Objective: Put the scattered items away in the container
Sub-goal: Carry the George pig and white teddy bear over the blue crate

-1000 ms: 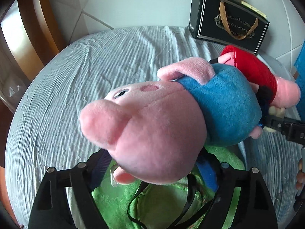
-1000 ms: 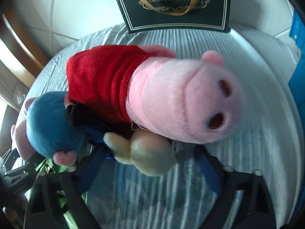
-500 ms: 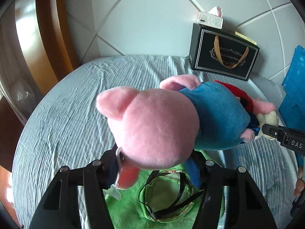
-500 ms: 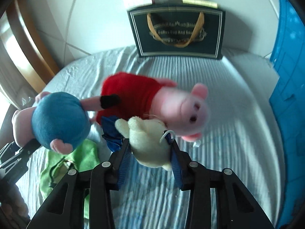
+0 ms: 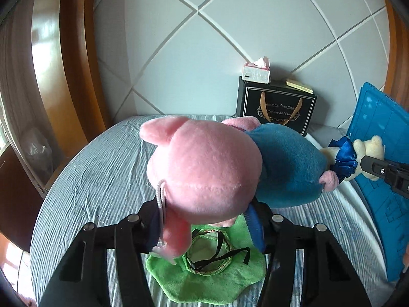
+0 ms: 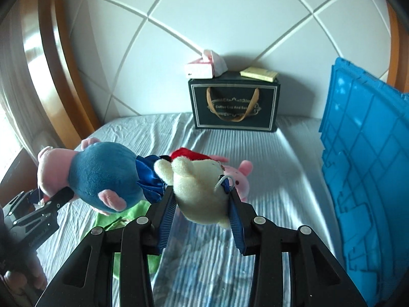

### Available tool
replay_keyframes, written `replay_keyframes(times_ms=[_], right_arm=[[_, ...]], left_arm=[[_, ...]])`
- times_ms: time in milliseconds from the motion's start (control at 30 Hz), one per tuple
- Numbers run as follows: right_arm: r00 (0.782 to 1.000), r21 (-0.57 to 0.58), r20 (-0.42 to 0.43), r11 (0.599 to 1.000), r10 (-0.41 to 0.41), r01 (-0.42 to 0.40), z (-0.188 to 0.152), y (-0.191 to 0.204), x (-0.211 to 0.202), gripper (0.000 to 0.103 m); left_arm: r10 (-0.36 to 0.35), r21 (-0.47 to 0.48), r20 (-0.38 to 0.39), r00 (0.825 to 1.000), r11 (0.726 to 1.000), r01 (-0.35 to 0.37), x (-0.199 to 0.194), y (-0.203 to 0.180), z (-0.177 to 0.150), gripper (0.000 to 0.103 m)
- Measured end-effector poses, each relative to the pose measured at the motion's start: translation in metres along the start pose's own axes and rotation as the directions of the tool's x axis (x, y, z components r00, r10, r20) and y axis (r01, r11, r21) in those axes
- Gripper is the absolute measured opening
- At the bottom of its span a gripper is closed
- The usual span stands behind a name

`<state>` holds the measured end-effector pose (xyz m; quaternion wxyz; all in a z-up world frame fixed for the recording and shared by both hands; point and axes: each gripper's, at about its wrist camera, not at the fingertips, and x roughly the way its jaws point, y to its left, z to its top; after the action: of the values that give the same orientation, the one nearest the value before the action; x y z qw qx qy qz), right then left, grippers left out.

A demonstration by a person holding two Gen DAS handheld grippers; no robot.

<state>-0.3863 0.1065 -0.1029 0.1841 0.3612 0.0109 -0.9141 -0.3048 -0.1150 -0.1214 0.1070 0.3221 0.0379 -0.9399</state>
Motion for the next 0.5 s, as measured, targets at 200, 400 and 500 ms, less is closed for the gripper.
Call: replay_keyframes(times_ms=[200, 400, 500], right_arm=[[0.995, -0.003, 0.092, 0.999, -0.038, 0.038, 0.004, 0.003, -0.056, 0.039], [0.975, 0.021, 0.195, 0.994, -0.108, 0.106, 0.008, -0.008, -0.121, 0.039], [0.957, 0.048, 0.245, 0.988, -0.157, 0.15, 0.011, -0.022, -0.159, 0.039]], left_arm=[[-0.028, 0.007, 0.073, 0.997, 1.0, 0.027, -0.04, -0.008, 0.011, 0.055], [-0.105, 0.058, 0.148, 0.983, 0.994, 0.098, -0.08, -0.037, 0.026, 0.055], [-0.148, 0.089, 0.197, 0.969, 0.987, 0.133, -0.102, -0.059, 0.037, 0.055]])
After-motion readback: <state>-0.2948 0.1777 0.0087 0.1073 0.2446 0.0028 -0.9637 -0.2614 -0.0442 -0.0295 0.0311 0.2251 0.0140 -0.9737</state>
